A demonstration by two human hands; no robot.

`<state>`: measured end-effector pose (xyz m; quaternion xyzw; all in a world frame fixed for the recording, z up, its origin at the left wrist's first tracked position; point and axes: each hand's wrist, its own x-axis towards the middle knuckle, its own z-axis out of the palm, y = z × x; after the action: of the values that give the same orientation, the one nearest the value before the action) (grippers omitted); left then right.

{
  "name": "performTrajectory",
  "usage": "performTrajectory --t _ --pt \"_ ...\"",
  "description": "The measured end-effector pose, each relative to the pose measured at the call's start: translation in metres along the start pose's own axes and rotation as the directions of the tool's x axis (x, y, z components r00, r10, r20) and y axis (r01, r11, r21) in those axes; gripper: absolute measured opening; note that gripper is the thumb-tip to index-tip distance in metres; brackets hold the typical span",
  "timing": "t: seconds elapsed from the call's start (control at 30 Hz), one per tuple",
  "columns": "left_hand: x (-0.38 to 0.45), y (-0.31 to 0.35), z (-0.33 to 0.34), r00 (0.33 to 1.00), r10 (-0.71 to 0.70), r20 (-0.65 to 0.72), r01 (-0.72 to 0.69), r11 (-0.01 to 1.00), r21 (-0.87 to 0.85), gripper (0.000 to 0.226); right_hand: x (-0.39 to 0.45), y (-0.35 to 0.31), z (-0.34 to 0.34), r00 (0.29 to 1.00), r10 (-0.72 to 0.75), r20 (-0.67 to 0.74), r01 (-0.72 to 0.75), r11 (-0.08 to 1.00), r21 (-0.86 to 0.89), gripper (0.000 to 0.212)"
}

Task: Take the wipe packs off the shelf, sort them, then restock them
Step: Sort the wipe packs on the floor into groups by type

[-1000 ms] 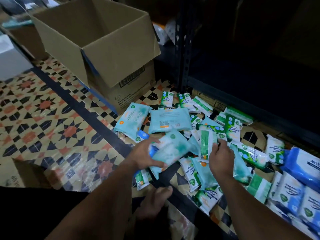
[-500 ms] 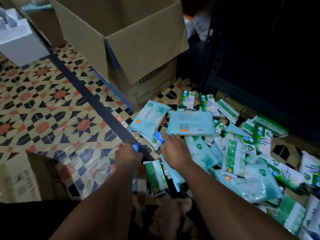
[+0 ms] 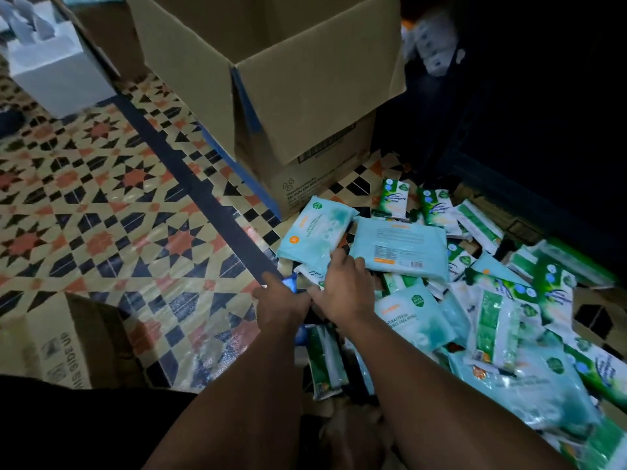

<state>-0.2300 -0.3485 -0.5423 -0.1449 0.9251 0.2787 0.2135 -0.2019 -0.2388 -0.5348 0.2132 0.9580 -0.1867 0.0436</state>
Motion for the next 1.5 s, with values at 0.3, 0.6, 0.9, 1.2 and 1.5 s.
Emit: performTrajectory --t 0.3,0.6,0.9,1.2,1.5 --pt "-0.036 0.068 -0.01 0.993 0.113 -0.024 -0.116 0.98 -0.16 0.077 -0.071 0.089 -0.047 0.99 -0.028 -0.139 0.053 0.983 0.177 0.064" --pt "-0.144 0.129 0.064 0.742 0.633 0.222 -0.519 0.751 -0.409 0.081 -0.167 0.193 -0.09 0.872 0.253 -0.42 -0.266 0.964 0.029 0.063" --pt "-0.261 0.156 0.17 0.427 0.796 0.429 -0.587 0.604 -0.539 0.063 -0.269 0.283 -0.099 0.616 0.626 -0.478 -0.648 0.748 0.144 0.066" --pt "-0.366 0.149 0.248 0.178 0.754 0.632 -0.634 0.579 -0.513 0.057 -0.367 0.331 -0.093 0.321 0.843 -0.431 -0.82 0.475 0.32 0.062" --pt "-0.447 0.125 0.307 0.031 0.605 0.795 -0.646 0.62 -0.446 0.062 -0.444 0.375 -0.079 0.114 0.929 -0.353 -0.864 0.268 0.426 0.065"
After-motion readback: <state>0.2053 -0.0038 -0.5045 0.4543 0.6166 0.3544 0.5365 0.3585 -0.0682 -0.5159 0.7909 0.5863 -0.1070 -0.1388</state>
